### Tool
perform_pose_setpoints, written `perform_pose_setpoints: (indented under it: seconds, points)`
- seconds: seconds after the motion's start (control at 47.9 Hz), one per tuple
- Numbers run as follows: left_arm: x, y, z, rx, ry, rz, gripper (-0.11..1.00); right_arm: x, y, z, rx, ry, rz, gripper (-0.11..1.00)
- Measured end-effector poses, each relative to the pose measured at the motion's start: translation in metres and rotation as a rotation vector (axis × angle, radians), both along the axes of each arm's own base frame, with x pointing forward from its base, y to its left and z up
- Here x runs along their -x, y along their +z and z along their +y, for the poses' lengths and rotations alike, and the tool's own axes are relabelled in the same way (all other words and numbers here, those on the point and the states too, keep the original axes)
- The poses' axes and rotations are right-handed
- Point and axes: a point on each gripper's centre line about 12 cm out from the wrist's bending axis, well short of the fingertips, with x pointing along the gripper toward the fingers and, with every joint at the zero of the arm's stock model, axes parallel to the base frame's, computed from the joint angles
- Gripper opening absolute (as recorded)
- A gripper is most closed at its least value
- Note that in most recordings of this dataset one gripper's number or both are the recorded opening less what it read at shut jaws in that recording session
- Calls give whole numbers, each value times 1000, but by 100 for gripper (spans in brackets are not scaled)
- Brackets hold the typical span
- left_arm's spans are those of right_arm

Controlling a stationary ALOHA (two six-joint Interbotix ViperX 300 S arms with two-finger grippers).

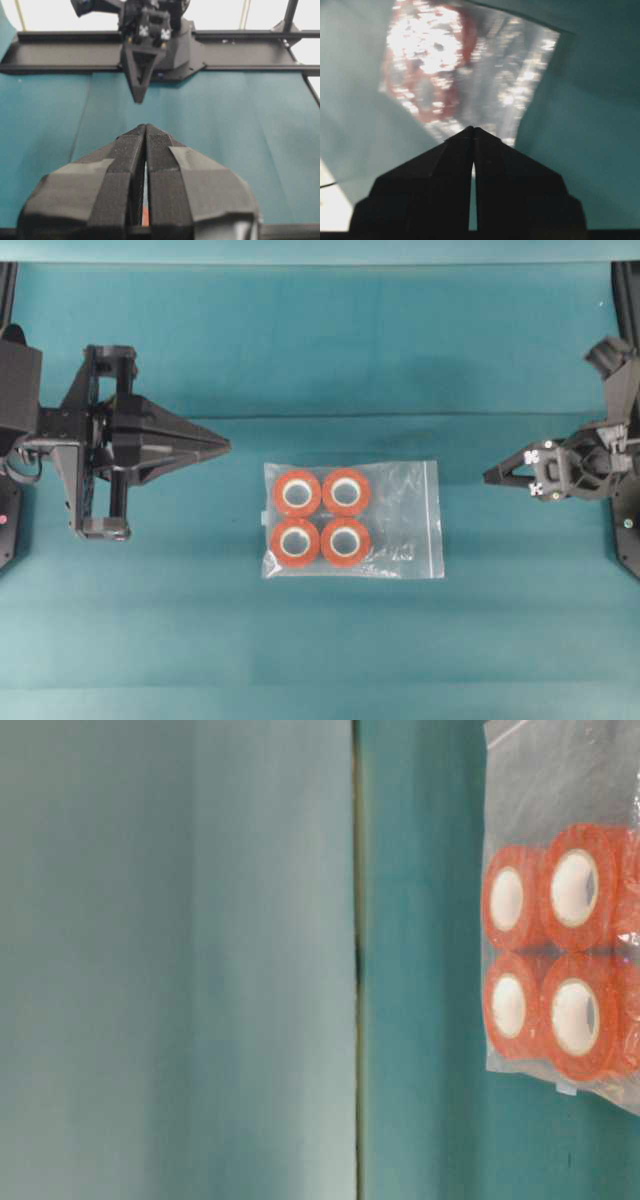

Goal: Hand over the clear zip bag and make it stand upright.
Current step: 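Move the right gripper toward the right edge of the clear bag, then close the right gripper on the bag's right edge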

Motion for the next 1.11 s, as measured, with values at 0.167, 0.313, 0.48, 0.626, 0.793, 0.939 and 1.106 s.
perform_pose_setpoints:
  seconds: [0.167,0.313,0.48,0.626,0.793,0.939,1.106]
  points:
    - [-3,-1,0,6,2,21,-1,-2,-18,0,-55,-39,72,19]
    - [-7,-3,0,8,0,38,-1,-4,-27,-2,-69,-63,102,60]
    - [-7,-4,1,7,2,44,-1,-5,-42,0,-74,-59,160,92]
    - [-8,-5,1,8,4,55,-1,-11,-43,4,-50,-49,127,91]
    - [-7,-6,1,8,4,61,-1,-20,-44,9,-41,-65,76,91]
    - [-7,-6,1,8,4,61,-1,-27,-50,16,-46,-80,52,91]
    - [-7,-6,1,8,4,63,-1,-39,-56,22,-45,-87,35,91]
